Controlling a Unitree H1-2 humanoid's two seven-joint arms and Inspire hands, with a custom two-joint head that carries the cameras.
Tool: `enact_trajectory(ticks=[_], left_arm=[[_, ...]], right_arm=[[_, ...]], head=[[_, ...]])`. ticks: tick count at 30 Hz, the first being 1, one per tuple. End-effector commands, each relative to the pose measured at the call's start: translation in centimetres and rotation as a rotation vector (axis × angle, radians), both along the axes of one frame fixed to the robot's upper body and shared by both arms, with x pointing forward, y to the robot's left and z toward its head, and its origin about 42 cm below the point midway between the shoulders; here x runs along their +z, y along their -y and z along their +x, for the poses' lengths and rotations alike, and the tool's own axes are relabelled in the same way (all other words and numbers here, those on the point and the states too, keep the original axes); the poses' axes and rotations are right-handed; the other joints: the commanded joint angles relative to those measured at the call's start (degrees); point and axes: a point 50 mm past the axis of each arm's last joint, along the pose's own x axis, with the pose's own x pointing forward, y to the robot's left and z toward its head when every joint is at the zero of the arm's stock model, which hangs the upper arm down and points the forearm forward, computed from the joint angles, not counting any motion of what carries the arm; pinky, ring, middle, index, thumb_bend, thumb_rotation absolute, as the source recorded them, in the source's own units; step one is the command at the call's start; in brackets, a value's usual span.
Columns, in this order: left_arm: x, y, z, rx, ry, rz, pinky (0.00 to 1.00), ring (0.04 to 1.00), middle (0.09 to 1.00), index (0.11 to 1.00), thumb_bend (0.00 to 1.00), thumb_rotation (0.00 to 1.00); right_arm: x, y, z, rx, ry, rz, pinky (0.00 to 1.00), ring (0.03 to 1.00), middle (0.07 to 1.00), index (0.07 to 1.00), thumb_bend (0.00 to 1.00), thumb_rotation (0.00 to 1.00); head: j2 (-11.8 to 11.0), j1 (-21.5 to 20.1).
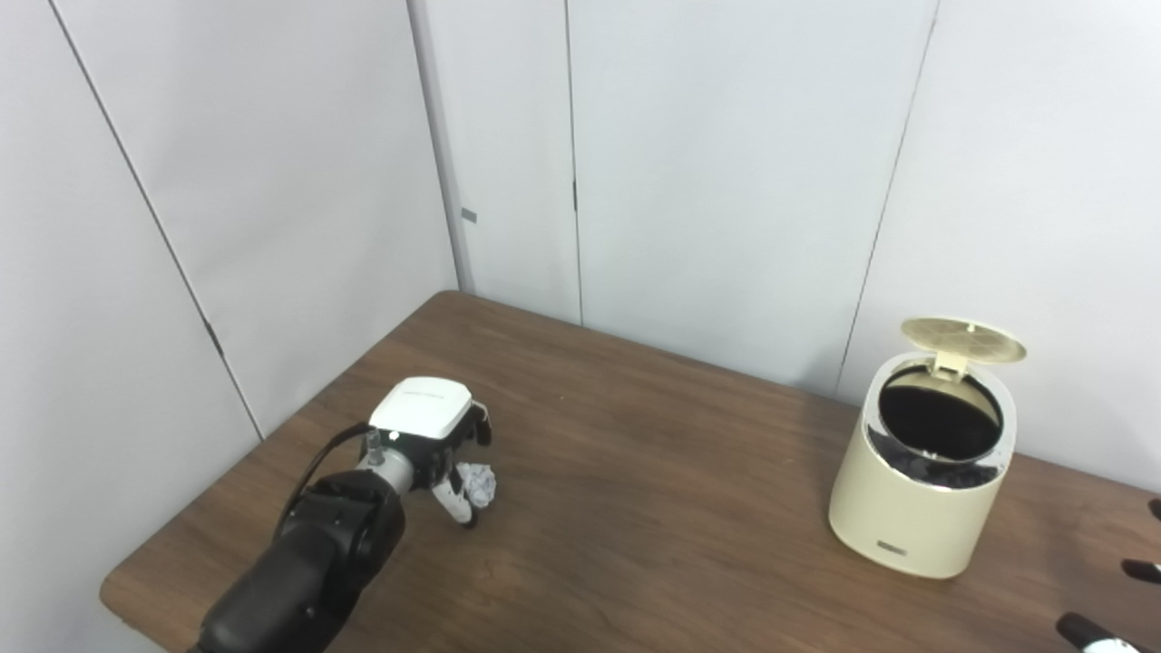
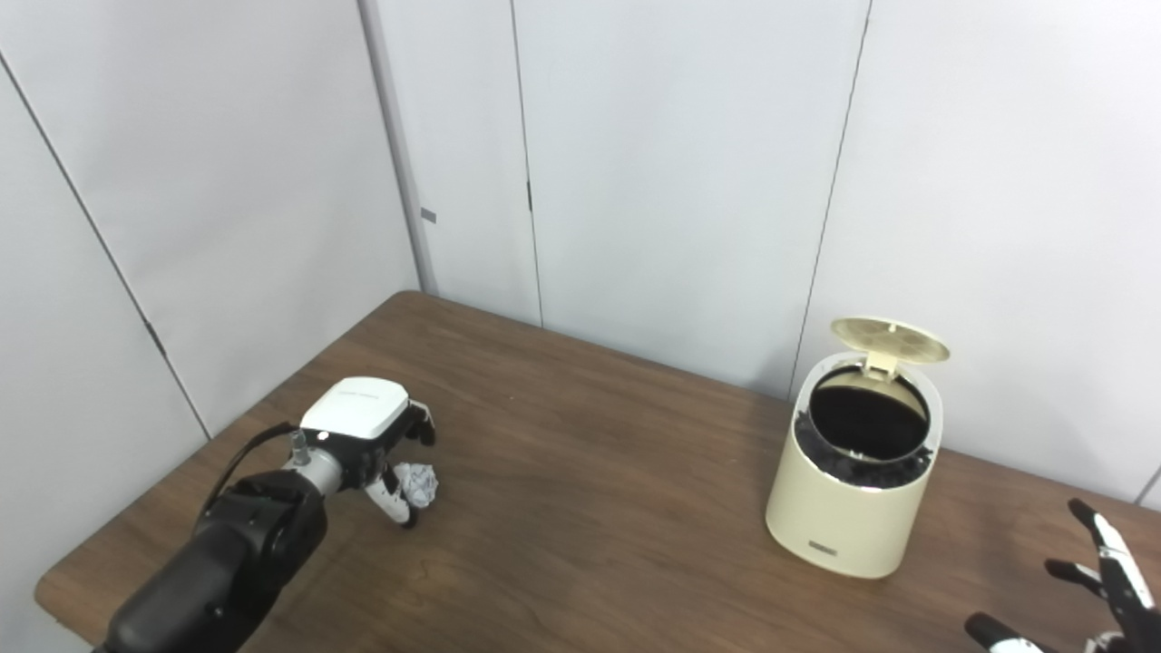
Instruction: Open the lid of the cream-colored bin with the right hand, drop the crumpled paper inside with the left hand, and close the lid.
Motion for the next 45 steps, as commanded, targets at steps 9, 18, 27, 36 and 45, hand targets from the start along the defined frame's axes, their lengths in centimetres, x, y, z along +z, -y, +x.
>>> enact_trajectory(ticks=[9,18,27,36,45], left_arm=[[-1.7,-1.7,0.5,-0.016,0.020,-0.036,0.30,0.383,0.436,0.506,0.53,0.00],[-2.2,-1.3,0.3,-0.016,-0.007,-0.042,0.29,0.372,0.420,0.508,0.52,0.00],[-3.3,-1.3,0.2,-0.020,-0.018,-0.045,0.27,0.342,0.404,0.508,0.52,0.00],[-2.8,-0.6,-0.1,-0.056,0.055,-0.004,0.29,0.354,0.410,0.509,0.52,0.00],[0.8,0.1,-0.5,-0.086,0.221,0.032,0.40,0.439,0.451,0.495,0.53,0.00]], right_arm=[[2.2,0.2,0.1,0.012,0.069,0.006,0.09,0.800,0.977,0.969,0.92,0.66],[2.4,0.4,-0.1,0.006,0.073,0.004,0.03,0.788,0.963,0.960,0.91,0.69],[2.5,0.5,-0.2,0.001,0.078,0.021,0.01,0.776,0.940,0.941,0.85,0.67],[2.4,0.6,-0.2,-0.001,0.079,0.006,0.07,0.769,0.945,0.945,0.83,0.69],[2.6,0.7,-0.1,-0.008,0.079,0.025,0.14,0.734,0.926,0.920,0.88,0.69]], head=[[1.0,-0.1],[1.6,-0.3],[1.6,-0.6],[1.7,-0.6],[1.8,-0.3]])
